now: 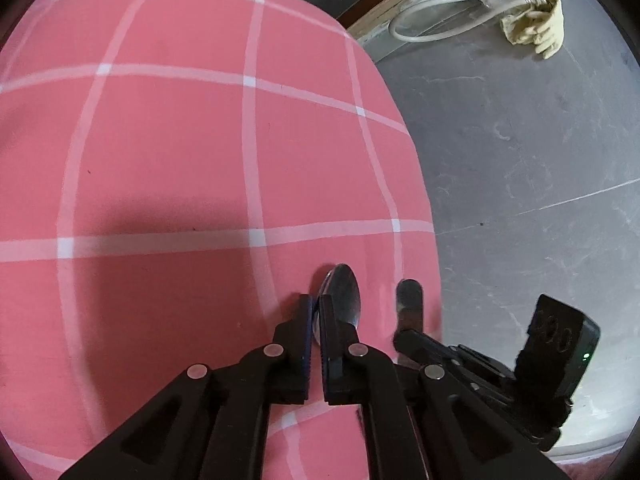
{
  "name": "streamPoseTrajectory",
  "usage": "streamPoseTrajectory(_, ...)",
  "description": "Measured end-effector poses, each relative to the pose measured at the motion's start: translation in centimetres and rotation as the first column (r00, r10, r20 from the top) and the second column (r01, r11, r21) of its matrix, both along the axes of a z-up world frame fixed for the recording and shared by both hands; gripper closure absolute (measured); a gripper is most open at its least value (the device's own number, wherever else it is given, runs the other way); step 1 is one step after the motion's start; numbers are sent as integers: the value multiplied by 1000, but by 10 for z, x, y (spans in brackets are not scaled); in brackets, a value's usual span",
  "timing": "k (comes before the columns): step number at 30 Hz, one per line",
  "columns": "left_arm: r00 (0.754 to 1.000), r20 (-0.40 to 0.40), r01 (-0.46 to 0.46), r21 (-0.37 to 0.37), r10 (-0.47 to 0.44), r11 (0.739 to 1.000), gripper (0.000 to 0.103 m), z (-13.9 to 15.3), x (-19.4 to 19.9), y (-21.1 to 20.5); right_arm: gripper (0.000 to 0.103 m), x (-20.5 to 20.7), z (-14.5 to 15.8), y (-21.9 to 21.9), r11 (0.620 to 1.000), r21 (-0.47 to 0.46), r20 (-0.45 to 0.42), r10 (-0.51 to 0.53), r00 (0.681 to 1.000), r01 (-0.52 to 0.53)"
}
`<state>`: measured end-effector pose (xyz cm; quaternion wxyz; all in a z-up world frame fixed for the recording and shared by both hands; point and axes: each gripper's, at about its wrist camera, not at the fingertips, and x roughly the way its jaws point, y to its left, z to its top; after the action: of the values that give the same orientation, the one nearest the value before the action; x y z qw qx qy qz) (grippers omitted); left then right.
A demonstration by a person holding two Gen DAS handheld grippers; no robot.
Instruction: Organize utensils
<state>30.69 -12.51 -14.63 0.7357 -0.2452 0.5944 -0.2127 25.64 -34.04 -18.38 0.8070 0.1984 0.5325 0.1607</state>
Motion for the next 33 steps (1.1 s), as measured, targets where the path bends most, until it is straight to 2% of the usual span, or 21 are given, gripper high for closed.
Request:
streamPoseTrajectory(6, 1000, -17, -1, -15, 1, 1000, 96, -4, -2, -5, 102, 1, -1, 1, 1000, -1, -1, 6, 1000, -6)
streamPoseTrajectory(12, 1000, -1, 23, -8, -23, 1000, 87, -2, 1, -10, 102, 0, -1, 2, 1000, -9, 2, 4, 1000, -4)
streamPoseTrajectory(14, 999, 17, 30, 5, -30, 1000, 89, 0, 2, -13, 102, 0, -1, 2, 1000, -12, 4, 2, 1000, -2)
streamPoseTrajectory(17, 998, 47, 34, 60, -37, 998, 96, 3, 0, -16, 102, -1, -1, 2, 1000, -18, 8, -3, 1000, 3)
streamPoseTrajectory(22, 998, 61, -14, 34, 12, 999, 100, 10, -8, -10, 102, -5, 1, -3, 999, 30, 19, -28, 999, 28)
streamPoseTrajectory(28, 982, 188, -44, 115, 22, 992, 101, 41, -32, -10, 102, -19, 19, -9, 997, 49, 96, -62, 993, 58)
streamPoseTrajectory(33, 955, 292, -109, 163, 57, 981, 101, 79, -55, 3, 102, -32, 55, -6, 992, 89, 208, -106, 972, 89)
